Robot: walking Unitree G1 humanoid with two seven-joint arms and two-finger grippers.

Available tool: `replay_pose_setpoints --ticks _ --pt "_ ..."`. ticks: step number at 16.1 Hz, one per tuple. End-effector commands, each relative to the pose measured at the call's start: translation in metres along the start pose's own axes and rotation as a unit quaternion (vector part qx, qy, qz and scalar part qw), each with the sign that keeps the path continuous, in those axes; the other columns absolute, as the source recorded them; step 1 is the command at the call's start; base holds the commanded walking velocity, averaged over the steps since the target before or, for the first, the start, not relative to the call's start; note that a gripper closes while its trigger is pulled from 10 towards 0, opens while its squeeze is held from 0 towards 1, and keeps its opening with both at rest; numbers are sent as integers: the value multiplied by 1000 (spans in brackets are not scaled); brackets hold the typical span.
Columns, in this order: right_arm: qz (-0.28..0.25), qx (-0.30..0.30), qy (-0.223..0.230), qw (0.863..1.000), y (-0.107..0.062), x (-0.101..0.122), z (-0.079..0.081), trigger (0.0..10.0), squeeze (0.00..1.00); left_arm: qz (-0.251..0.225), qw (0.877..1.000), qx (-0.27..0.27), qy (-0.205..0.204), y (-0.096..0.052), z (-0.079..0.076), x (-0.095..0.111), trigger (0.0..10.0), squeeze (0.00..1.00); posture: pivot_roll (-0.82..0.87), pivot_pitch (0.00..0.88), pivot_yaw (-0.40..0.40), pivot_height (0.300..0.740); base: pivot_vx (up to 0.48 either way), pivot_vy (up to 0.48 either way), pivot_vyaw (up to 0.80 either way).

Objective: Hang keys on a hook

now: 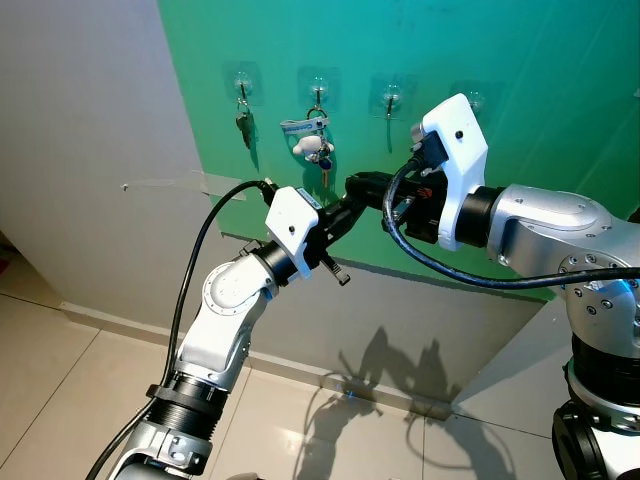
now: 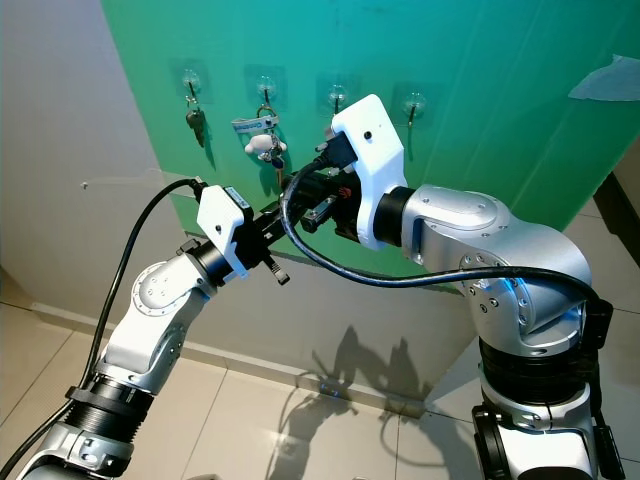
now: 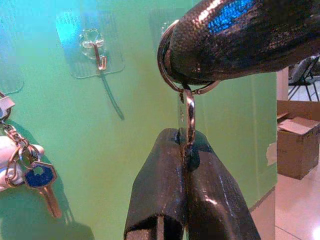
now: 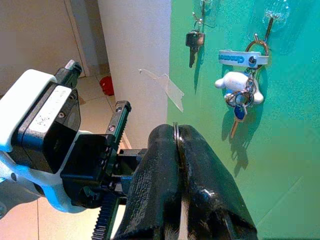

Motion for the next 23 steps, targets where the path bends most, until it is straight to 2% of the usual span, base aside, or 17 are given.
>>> replay_pose_setpoints --ticks 1,3,5,6,13,16,17,18,19,20,22,23 --pt "4 -2 1 1000 -1 -2 0 10000 0 -9 1000 -1 7 0 3 4 0 0 13 0 2 740 0 0 0" --pt "4 -1 3 1000 -1 -2 0 10000 0 -9 1000 -2 6 0 3 4 0 0 13 0 2 740 0 0 0" --pt "3 0 7 1000 -1 -2 0 10000 886 -11 1000 -4 3 0 3 5 0 0 13 0 2 740 0 0 0" --pt "2 0 8 1000 -1 -2 0 10000 1000 -11 1000 -4 3 0 3 5 0 0 16 0 5 740 0 0 0" --pt "-5 -16 10 1000 -1 -1 -5 10000 1000 -15 1000 -8 -2 -1 2 7 0 0 16 0 7 740 0 0 0" --pt "-27 -46 17 998 0 4 -14 10000 1000 -14 1000 -11 -4 -2 1 6 0 0 16 0 7 740 0 0 0" --pt "-93 -165 28 981 -6 20 -48 10000 961 2 999 -38 -23 -4 -6 2 0 0 16 0 7 740 0 0 0" --pt "-102 -188 27 976 -8 22 -55 10000 961 4 999 -44 -25 -5 -8 2 0 0 16 0 7 740 0 0 0" --pt "-113 -254 28 960 -17 16 -79 10000 0 10 997 -61 -35 -6 -13 1 0 0 18 0 9 740 0 0 0" --pt "-104 -279 30 954 -20 6 -88 10000 0 16 997 -71 -37 -8 -16 0 0 0 20 0 11 740 0 0 0" --pt "-85 -281 45 955 -20 -14 -90 10000 0 24 996 -77 -35 -10 -17 -2 0 0 21 0 15 740 0 0 0" --pt "-82 -282 47 955 -20 -17 -89 10000 0 25 996 -77 -35 -10 -16 -1 0 0 22 0 18 740 0 0 0"
Point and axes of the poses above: a point about 5 cm out from each wrist's last joint towards the gripper, its own y axis pointing out of the wrist towards the gripper, its own x axis along the axis of the wrist's last joint, z = x × y, the point moved 2 cm from there along y, pointing out of the wrist towards the gripper, and after that the axes turned 15 degrees about y, right-handed, at the moved point
